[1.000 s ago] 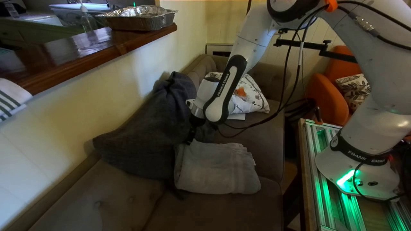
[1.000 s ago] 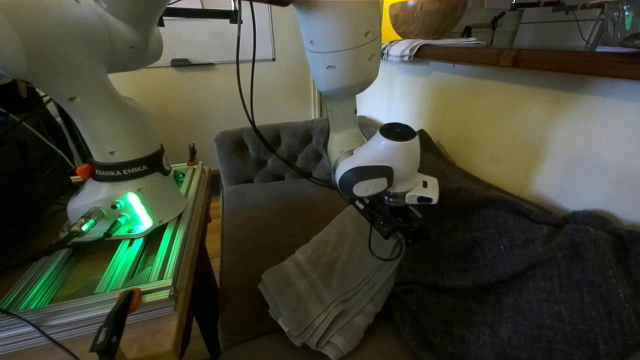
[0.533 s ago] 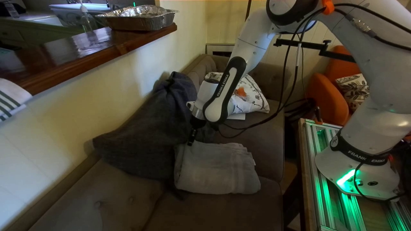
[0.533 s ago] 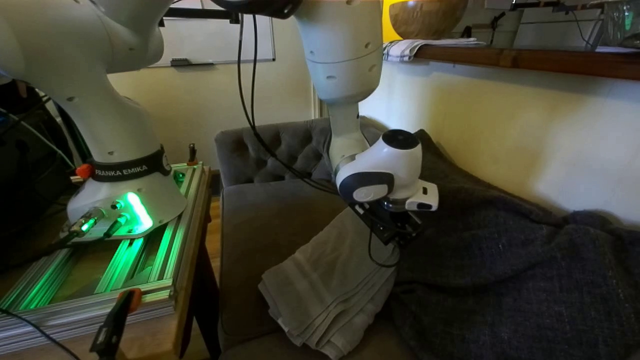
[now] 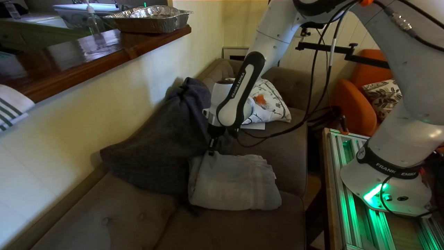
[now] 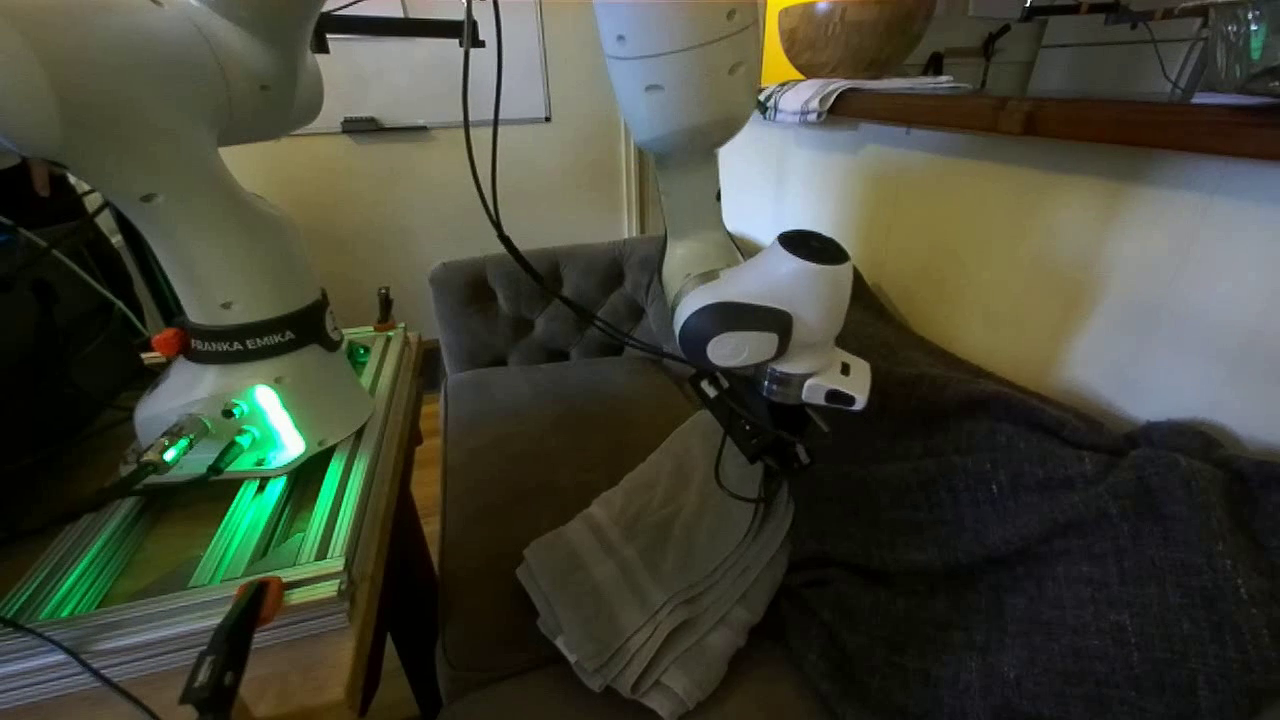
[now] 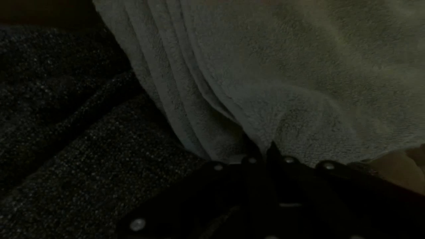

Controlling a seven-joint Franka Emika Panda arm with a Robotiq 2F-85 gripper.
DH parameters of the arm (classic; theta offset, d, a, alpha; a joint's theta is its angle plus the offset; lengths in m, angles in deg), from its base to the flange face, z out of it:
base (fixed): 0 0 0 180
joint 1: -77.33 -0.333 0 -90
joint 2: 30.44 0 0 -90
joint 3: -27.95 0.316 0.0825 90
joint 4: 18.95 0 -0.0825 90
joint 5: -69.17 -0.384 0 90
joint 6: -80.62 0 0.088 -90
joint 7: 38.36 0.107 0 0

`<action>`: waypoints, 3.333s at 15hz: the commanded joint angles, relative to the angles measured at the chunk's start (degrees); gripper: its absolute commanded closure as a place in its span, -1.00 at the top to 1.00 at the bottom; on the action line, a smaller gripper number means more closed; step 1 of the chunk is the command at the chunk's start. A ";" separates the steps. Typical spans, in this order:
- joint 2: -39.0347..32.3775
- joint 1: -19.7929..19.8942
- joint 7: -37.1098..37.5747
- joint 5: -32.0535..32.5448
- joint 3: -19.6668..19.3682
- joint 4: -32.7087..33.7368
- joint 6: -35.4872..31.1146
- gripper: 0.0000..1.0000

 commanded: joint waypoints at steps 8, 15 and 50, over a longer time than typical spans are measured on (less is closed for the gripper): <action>11.36 8.66 -9.83 -21.66 18.57 -6.11 20.50 -0.87; 9.60 8.61 -12.36 -23.84 18.15 -5.68 20.73 -0.97; -21.64 -8.01 -23.21 -27.14 25.71 1.26 12.87 0.02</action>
